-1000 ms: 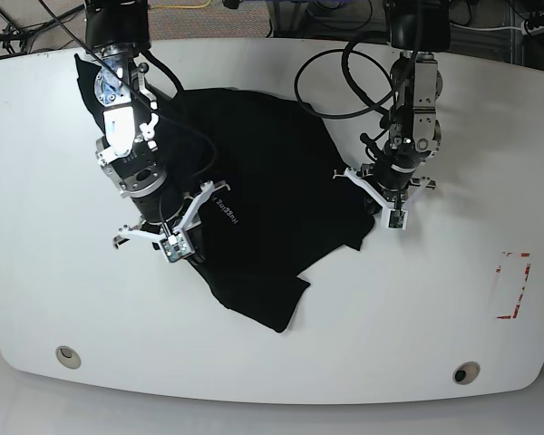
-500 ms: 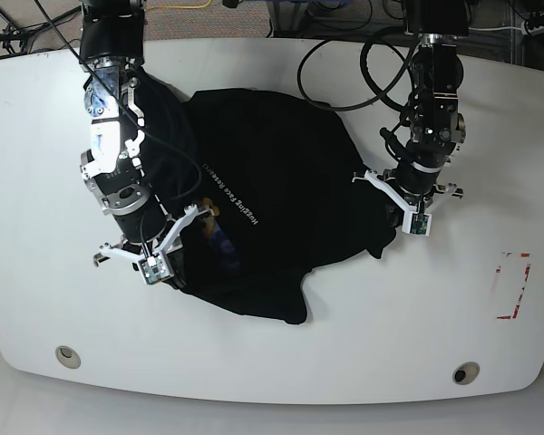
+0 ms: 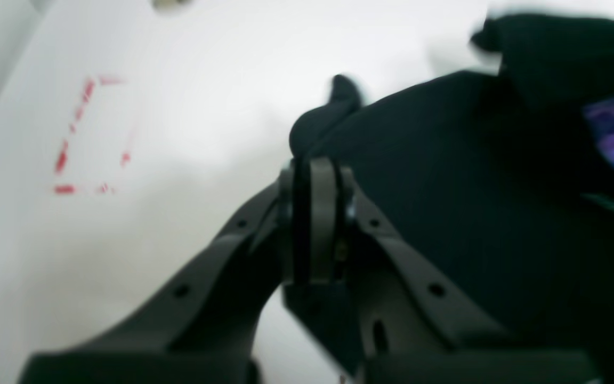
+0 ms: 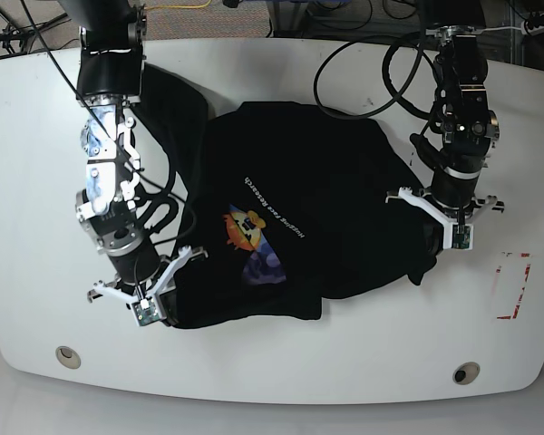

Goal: Fold the T-shirt properly
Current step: 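Lift the shirt with both grippers and pull it apart to flatten, then swing the held shirt down and lay it flat, grippers holding its edge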

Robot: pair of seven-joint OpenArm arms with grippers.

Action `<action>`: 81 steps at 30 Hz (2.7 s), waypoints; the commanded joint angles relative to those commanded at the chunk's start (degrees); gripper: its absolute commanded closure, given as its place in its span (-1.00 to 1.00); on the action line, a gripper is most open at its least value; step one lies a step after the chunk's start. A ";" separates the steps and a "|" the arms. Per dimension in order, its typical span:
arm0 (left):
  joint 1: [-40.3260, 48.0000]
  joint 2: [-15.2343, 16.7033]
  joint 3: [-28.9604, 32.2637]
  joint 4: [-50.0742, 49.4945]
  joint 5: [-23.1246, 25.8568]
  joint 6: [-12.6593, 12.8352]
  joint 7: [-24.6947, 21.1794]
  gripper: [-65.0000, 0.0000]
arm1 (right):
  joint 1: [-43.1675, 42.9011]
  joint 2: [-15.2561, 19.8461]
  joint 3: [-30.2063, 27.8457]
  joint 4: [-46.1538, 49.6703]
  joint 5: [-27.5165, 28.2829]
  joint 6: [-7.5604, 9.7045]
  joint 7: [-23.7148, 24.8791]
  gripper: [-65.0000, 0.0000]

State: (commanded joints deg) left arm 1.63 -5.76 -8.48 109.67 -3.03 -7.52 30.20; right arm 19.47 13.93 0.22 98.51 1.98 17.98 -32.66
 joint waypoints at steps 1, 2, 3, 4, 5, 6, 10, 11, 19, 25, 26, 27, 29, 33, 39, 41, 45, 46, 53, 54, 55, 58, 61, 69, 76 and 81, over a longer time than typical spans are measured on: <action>-0.79 -0.09 -0.18 0.00 0.00 0.00 0.44 1.00 | 1.05 0.00 0.00 -0.88 0.00 0.00 0.00 1.00; -1.85 -0.53 -0.44 0.00 0.00 0.00 1.05 1.00 | 2.02 0.00 0.00 -1.67 0.00 0.00 0.00 1.00; -3.25 -1.05 -0.53 0.00 0.00 0.00 2.02 1.00 | 3.25 0.09 0.00 -2.55 0.00 0.09 0.00 1.00; -4.13 -1.32 -0.53 0.00 0.00 0.00 2.64 1.00 | 4.04 0.09 0.00 -3.16 0.00 0.09 0.00 1.00; -5.45 -1.58 -0.53 0.00 0.00 0.00 3.52 1.00 | 5.19 0.18 0.00 -3.96 0.00 0.09 0.00 1.00; -6.77 -1.85 -0.53 0.00 0.00 0.00 4.13 1.00 | 6.24 0.70 0.00 -4.75 0.00 0.09 0.00 1.00; -11.69 -1.93 -0.70 0.09 0.00 0.00 5.98 1.00 | 9.76 2.11 -0.26 -7.38 0.26 0.09 0.00 1.00; -13.10 -2.02 -0.97 0.09 0.00 0.00 6.42 1.00 | 10.99 2.11 -0.26 -8.18 0.26 0.09 0.00 1.00; -24.97 -3.16 -3.69 1.32 0.00 0.00 11.78 1.00 | 19.25 2.46 -0.18 -11.60 -0.09 3.60 -0.18 1.00; -32.70 -4.57 -3.69 2.29 0.00 0.00 13.98 1.00 | 24.70 4.31 -0.35 -11.60 -1.32 5.80 -2.73 1.00; -34.20 -4.57 -3.78 2.29 0.00 0.00 13.98 1.00 | 26.02 4.22 -0.35 -11.60 -1.67 6.33 -3.60 1.00; -35.52 -4.92 -3.96 2.29 0.00 0.00 14.07 1.00 | 27.43 4.22 -0.35 -11.60 -1.85 7.03 -4.40 1.00; -37.89 -6.33 -3.87 2.29 0.00 0.00 14.68 1.00 | 29.71 4.31 -0.35 -11.60 -2.11 8.09 -5.45 1.00; -42.99 -8.18 -3.78 2.20 -0.18 0.00 16.79 1.00 | 33.85 4.57 -0.35 -11.60 -2.20 9.85 -7.21 1.00; -46.33 -8.44 -3.87 2.20 -0.26 0.00 18.81 1.00 | 37.89 4.92 -0.09 -10.02 -2.20 13.36 -11.08 1.00; -46.15 -8.53 -3.87 2.29 -0.26 0.00 18.81 1.00 | 37.89 5.71 -0.09 -8.35 -2.20 13.80 -12.13 1.00; -42.81 -8.53 -3.96 2.29 -0.26 0.00 18.64 1.00 | 35.25 6.15 -0.09 -4.66 -1.76 13.89 -13.63 1.00; -41.93 -8.53 -3.96 2.29 -0.26 0.00 18.64 1.00 | 34.55 6.24 -0.09 -4.13 -1.76 13.89 -13.71 1.00; -32.18 -8.26 -4.04 2.81 -0.44 0.00 18.46 1.00 | 21.01 6.33 2.81 3.60 -2.02 13.89 -13.80 1.00; -30.95 -8.26 -4.04 3.16 -0.44 0.00 18.46 1.00 | 19.16 6.07 3.87 4.40 -1.93 13.89 -13.80 1.00; -29.71 -8.18 -4.13 3.52 -0.44 0.00 18.46 1.00 | 17.14 5.98 4.92 5.19 -1.85 13.89 -13.71 1.00; -24.26 -8.09 -4.13 4.40 -0.53 0.00 18.46 1.00 | 10.20 5.36 7.38 5.89 -1.76 13.89 -13.27 1.00; -18.02 -7.56 -4.04 4.84 -1.41 0.00 18.02 1.00 | 3.25 4.04 10.02 5.98 -1.76 13.98 -10.99 1.00; -1.93 -7.65 -4.13 5.01 -4.75 0.00 12.48 1.00 | -10.99 1.05 14.77 5.63 -1.93 13.98 -4.75 1.00; 8.79 -7.38 -4.22 4.92 -4.57 0.00 9.49 1.00 | -19.60 -0.88 15.91 5.54 -2.11 13.98 -2.20 1.00; 13.98 -7.30 -4.22 4.92 -4.57 0.00 8.79 1.00 | -24.26 -2.11 16.62 5.45 -2.11 13.98 -2.20 1.00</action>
State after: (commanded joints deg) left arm 15.60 -13.05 -12.70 114.59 -7.60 -7.52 38.99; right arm -4.79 11.82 16.84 103.96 -0.13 31.96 -34.86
